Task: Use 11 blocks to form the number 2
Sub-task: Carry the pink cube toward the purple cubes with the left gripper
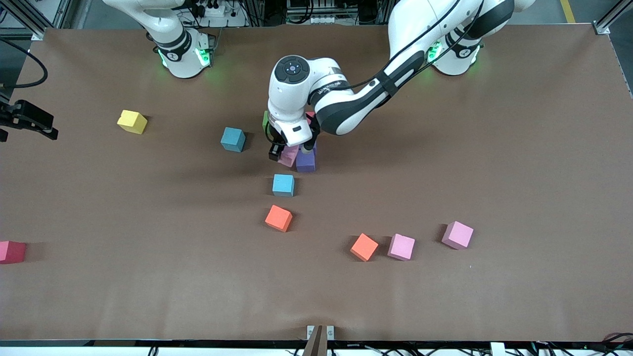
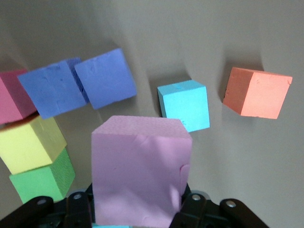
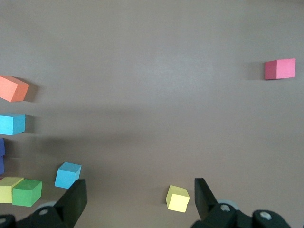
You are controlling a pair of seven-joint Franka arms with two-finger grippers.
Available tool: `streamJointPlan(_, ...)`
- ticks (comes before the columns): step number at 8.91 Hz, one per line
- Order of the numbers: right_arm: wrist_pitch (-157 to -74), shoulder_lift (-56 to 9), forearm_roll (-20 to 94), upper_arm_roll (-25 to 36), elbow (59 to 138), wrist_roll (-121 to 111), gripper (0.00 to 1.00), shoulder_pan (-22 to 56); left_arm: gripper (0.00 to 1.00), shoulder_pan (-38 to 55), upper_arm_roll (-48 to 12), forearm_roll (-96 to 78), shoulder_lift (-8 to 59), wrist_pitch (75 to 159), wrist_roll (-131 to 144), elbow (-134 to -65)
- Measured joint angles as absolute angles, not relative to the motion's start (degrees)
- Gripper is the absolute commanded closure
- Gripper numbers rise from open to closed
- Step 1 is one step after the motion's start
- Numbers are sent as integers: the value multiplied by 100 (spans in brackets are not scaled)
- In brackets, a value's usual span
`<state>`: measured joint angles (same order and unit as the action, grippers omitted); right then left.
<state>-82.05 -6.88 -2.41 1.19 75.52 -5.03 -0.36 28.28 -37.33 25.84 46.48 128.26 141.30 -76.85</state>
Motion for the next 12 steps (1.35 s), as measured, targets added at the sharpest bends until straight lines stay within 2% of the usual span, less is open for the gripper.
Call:
streamJointPlan(10,-8205,-688,-241,119,7552,-503,0,-36,100,3019,-3395,2583,4916,13483,15294,-7685)
streamJointPlan(12,-8204,-688,-241,119,7552,-503,0,-36,100,3600,-2784,2577,4983,13614,15591,-7685)
